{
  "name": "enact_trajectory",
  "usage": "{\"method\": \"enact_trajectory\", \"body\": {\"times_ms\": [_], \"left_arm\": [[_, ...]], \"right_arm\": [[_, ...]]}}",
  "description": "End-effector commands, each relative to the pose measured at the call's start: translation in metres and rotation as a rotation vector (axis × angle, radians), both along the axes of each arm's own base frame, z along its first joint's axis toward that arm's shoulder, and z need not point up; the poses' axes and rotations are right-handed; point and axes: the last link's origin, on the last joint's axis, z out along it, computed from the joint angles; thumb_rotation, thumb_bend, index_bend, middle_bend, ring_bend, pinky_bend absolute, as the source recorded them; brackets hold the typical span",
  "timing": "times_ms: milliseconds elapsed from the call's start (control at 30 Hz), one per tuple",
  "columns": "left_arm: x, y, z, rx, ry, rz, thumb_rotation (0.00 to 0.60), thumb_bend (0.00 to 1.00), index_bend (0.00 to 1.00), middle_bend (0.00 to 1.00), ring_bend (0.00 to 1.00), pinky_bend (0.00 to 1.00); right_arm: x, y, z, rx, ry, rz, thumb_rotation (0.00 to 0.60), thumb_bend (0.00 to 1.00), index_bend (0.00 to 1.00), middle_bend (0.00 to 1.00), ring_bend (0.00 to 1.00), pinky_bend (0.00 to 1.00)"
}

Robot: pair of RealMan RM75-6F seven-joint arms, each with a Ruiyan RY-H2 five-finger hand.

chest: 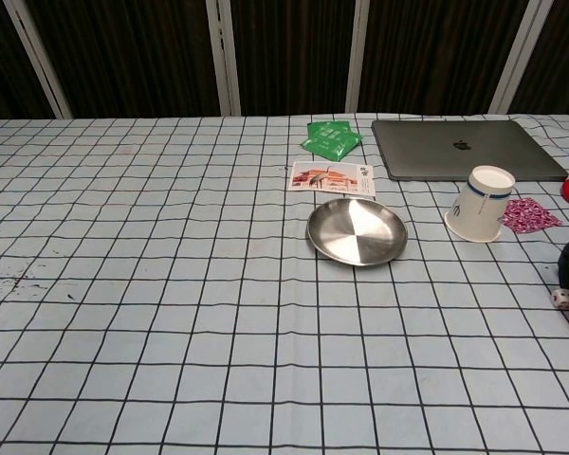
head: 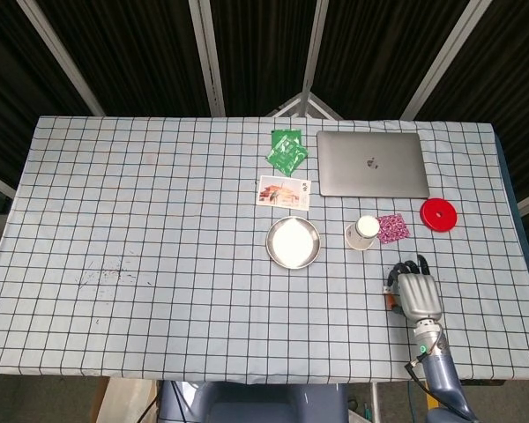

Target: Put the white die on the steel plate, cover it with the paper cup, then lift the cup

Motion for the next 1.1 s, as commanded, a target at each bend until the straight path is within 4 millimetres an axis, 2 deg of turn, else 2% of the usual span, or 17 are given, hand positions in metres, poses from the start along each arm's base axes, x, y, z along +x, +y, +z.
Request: {"method": "enact_trajectory", "body": {"times_ms": [33,433,633,933,1100], "left_arm": [[0.0,0.0,0.0,0.0,-0.001,0.0,0.6,0.27,0.31,0.01,0.0,0.0],[-0.001,-0.001,0.002,0.007,-0.006,0.003,0.6,0.27,0.31,0.01,0.0,0.0],[-0.001,0.0,0.002,0.006,-0.01,0.001,0.6,0.27,0.31,0.01,0.0,0.0],[0.0,-0.002,0.004,0.009,-0.022,-0.008,0.6,0.27,0.31,0.01,0.0,0.0],[-0.001,-0.003,0.007,0.014,-0.035,-0.013,0.6,0.27,0.31,0.01,0.0,0.0]], "right_arm": [[0.002,-0.001,0.0,0.0,0.0,0.006,0.6,0.39,0.51,0.29,0.18,0.01],[0.001,-0.001,-0.002,0.002,0.009,-0.003,0.6,0.41,0.55,0.29,0.18,0.01],[0.012,-0.003,0.01,-0.04,-0.016,0.036,0.6,0.41,0.55,0.29,0.18,0.01],[0.046,-0.005,0.044,-0.122,-0.05,0.111,0.6,0.41,0.55,0.29,0.18,0.01],[0.079,-0.008,0.065,-0.164,-0.075,0.182,0.6,0.41,0.55,0.29,0.18,0.01]]}}
